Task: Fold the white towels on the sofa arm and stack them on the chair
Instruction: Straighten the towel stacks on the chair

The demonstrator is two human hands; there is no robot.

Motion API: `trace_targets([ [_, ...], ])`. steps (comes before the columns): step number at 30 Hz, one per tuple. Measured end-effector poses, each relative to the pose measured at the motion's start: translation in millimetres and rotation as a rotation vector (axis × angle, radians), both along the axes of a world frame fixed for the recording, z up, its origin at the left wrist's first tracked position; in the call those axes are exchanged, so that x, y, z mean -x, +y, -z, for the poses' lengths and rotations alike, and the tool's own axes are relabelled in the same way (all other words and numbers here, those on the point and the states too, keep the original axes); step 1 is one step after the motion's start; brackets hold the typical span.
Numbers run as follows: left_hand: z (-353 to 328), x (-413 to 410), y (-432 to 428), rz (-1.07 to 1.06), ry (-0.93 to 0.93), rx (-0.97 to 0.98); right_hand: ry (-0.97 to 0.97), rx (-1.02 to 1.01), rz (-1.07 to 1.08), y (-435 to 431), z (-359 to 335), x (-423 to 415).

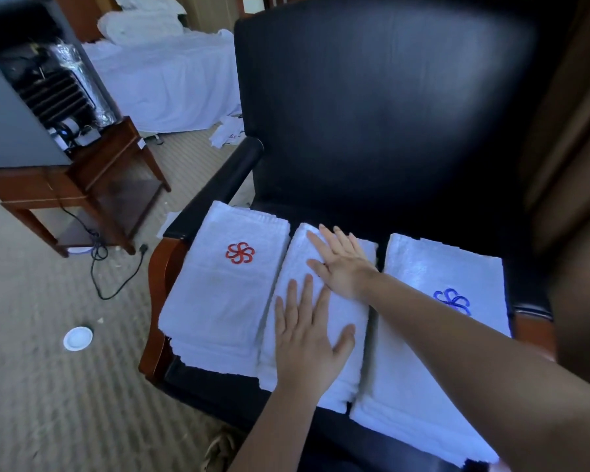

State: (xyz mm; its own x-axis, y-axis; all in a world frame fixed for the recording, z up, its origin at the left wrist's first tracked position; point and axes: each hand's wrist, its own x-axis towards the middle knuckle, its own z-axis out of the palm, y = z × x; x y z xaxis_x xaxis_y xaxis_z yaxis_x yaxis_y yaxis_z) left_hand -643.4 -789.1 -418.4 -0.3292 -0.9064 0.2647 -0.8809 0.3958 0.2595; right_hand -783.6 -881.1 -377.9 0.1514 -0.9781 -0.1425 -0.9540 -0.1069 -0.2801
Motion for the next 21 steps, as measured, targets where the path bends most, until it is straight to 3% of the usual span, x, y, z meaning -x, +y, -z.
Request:
trace_targets([
  [4, 1, -4, -2, 0.014, -0.008, -0.01, -0.006, -0.028, -0.025, 1, -9, -3],
  [7, -18, -10, 3, 0.069, -0.052, -0.062, -0.294, 0.017, -0.03, 15, -37, 15],
  [9, -39, -12, 6, 0.083, -0.057, -0.146, -0.452, 0.257, 0.03, 37, -57, 40],
  [12, -67, 6, 25, 0.113, 0.029, -0.011, -0.342, 0.567, 0.227, 78, -64, 85],
  [16, -57, 55, 65, 0.323, 0.07, 0.001, -0.214, 0.325, 0.345, 118, -37, 115],
  [19, -36, 67, 76, 0.258, -0.078, -0.073, -0.111, 0.151, 0.35, 125, -17, 115],
  [21, -23, 67, 75, 0.234, -0.084, -0.082, -0.072, 0.102, 0.369, 122, -8, 114],
])
